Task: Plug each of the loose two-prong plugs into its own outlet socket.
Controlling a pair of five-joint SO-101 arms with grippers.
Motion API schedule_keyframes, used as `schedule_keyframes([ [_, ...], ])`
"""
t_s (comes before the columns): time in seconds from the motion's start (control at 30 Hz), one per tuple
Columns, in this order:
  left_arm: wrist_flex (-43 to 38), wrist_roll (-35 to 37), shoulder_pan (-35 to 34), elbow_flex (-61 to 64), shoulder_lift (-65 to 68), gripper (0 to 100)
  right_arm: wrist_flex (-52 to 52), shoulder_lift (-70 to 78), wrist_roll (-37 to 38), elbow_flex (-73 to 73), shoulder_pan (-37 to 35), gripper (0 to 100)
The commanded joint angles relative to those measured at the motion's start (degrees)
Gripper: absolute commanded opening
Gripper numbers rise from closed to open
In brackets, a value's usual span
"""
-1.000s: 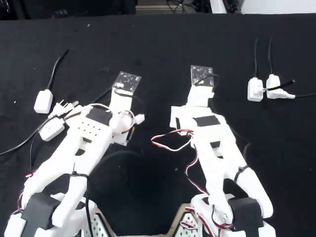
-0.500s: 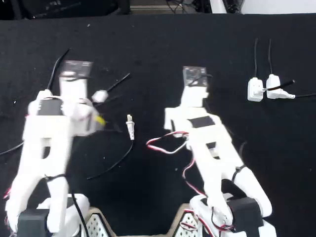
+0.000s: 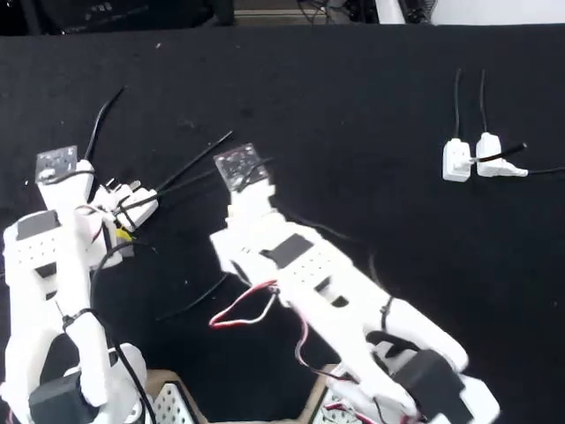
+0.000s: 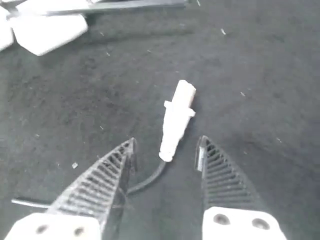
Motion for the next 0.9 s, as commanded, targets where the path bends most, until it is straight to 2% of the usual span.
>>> schedule_keyframes([
  [0.0,-1.23,3.87,1.89,0.48,-1.67,25,-3.96,4.79,-0.18,-3.03,-0.79,19.1],
  [0.23,-1.05,4.13,1.71,1.63,-1.67,25,0.18,17.19,-0.09,-12.7,-0.35,18.9],
  [0.33,-1.23,4.13,2.07,2.51,-1.67,25,3.34,18.42,-0.09,-15.43,2.29,17.8],
  [0.47,-1.14,4.04,2.07,2.95,-1.67,25,2.81,18.42,-0.09,-16.04,5.89,0.5],
  [0.53,-1.14,4.04,2.07,2.95,-1.67,25,2.46,18.42,-0.09,-15.96,7.3,3.8],
  [0.67,-1.05,4.04,2.07,3.03,-1.67,25,2.64,18.42,-0.09,-15.96,8.62,1.0],
  [0.87,-1.14,4.13,2.07,3.82,-1.67,25,3.16,18.42,-0.09,-17.36,8.26,4.8],
])
